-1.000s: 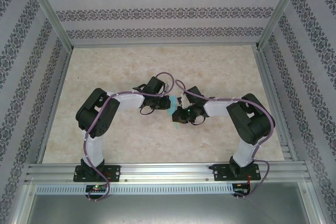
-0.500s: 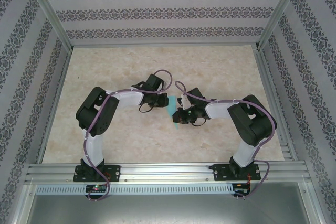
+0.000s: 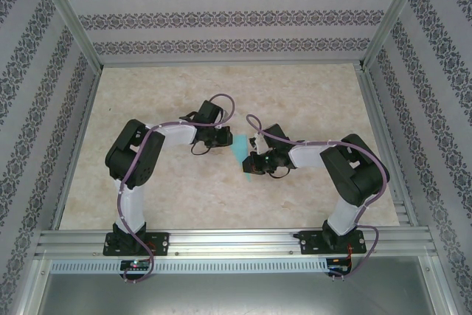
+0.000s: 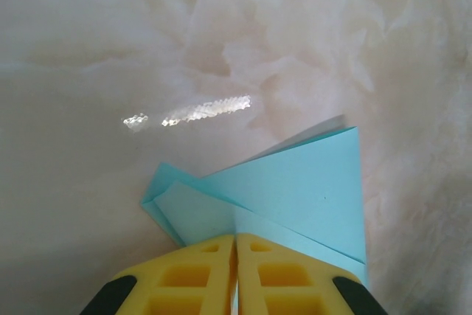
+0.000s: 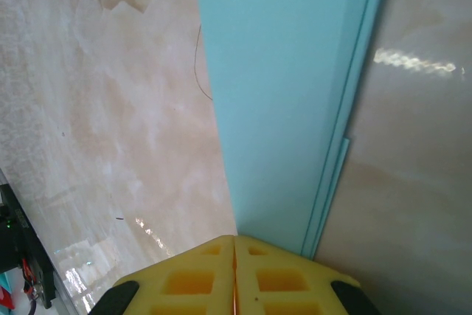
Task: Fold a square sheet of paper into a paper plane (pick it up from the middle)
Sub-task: Fold the wing for the fifth time at the center of the table.
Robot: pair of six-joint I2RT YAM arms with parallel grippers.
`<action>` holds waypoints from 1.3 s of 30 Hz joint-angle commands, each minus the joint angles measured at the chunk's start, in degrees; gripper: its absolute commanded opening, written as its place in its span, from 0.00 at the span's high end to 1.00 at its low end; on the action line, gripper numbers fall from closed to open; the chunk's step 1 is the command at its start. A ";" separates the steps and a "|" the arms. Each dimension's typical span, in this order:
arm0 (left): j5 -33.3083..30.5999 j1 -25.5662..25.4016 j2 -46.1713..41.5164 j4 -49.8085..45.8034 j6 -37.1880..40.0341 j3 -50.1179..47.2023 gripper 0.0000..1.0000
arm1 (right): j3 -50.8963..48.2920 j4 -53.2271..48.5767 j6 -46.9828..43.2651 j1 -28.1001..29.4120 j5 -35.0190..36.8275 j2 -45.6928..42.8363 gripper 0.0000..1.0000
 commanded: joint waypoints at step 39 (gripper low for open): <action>1.45 -3.34 -1.02 7.84 -8.23 -3.26 0.89 | -4.30 -14.68 -0.11 -0.51 5.38 4.52 0.91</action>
